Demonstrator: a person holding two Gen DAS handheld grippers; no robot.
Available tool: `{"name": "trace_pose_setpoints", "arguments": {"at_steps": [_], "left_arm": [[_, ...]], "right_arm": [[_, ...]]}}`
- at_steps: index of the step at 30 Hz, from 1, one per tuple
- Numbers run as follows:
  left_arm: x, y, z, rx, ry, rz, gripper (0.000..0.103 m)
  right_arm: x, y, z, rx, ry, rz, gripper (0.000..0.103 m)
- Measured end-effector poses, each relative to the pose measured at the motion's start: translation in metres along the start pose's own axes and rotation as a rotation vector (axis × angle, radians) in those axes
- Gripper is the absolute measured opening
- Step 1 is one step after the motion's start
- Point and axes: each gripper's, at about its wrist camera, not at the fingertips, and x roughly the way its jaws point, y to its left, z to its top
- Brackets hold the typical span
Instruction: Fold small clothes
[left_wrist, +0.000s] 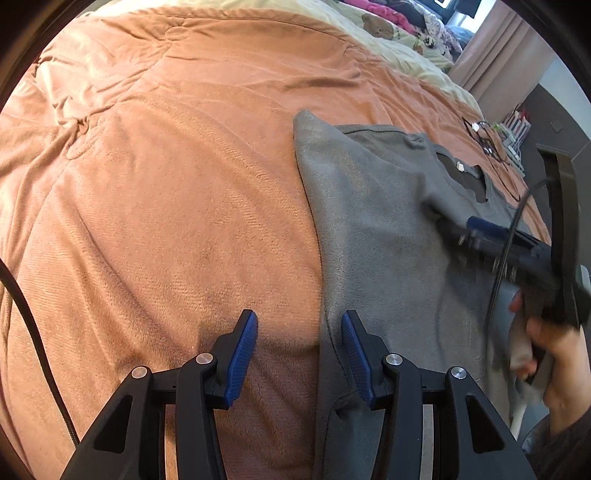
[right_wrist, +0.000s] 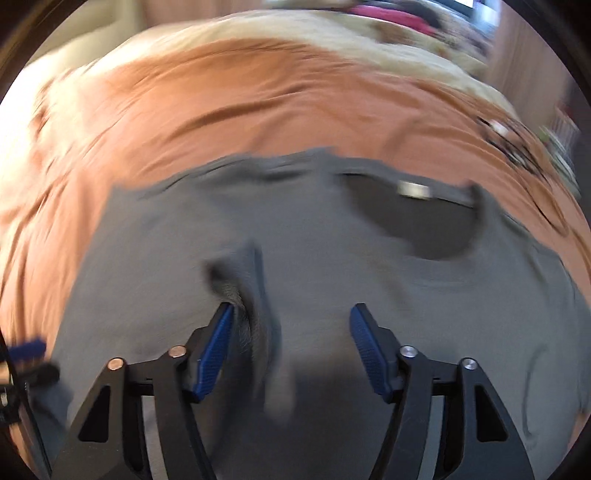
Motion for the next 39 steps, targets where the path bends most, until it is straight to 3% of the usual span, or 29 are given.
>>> {"name": "trace_pose_setpoints", "arguments": {"at_steps": [7,9,11,12,14,17,27,31,33,36,37,39], "left_arm": [[-0.006,-0.002,-0.002,-0.005,0.004,0.011,0.050],[-0.010,-0.005,-0.004,0.000,0.008,0.000,0.050],[-0.014,-0.006,-0.008,0.017,0.016,-0.005,0.050],[-0.016,-0.008,-0.010,0.030,0.020,-0.004,0.050],[-0.019,-0.008,-0.015,0.045,0.028,0.000,0.050],[-0.022,-0.005,-0.023,0.051,0.043,-0.005,0.050],[-0.031,-0.007,-0.041,0.102,0.084,-0.007,0.050],[-0.028,-0.007,-0.044,0.131,0.080,0.071,0.050],[-0.028,-0.003,-0.044,0.107,0.069,0.068,0.049],[-0.028,0.000,-0.043,0.093,0.054,0.065,0.049],[-0.029,0.000,-0.044,0.092,0.050,0.067,0.049],[-0.030,-0.001,-0.044,0.090,0.044,0.069,0.048]], "right_arm": [[0.016,0.001,-0.017,0.047,0.088,0.234,0.061],[0.022,0.004,-0.019,0.066,0.098,0.278,0.055],[0.033,0.008,-0.019,0.076,0.117,0.308,0.037],[0.040,0.009,-0.016,0.073,0.125,0.302,0.033],[0.046,0.006,-0.015,0.076,0.120,0.279,0.006],[0.042,-0.001,-0.018,0.131,0.118,0.301,0.002],[0.016,0.009,-0.020,0.112,0.153,0.220,0.003],[0.004,0.005,-0.030,0.097,0.186,0.261,0.004],[-0.003,0.003,-0.035,0.086,0.194,0.277,0.007],[-0.016,0.000,-0.042,0.078,0.190,0.314,0.033],[-0.020,-0.002,-0.045,0.085,0.187,0.332,0.052],[-0.028,-0.003,-0.052,0.089,0.184,0.368,0.056]]}}
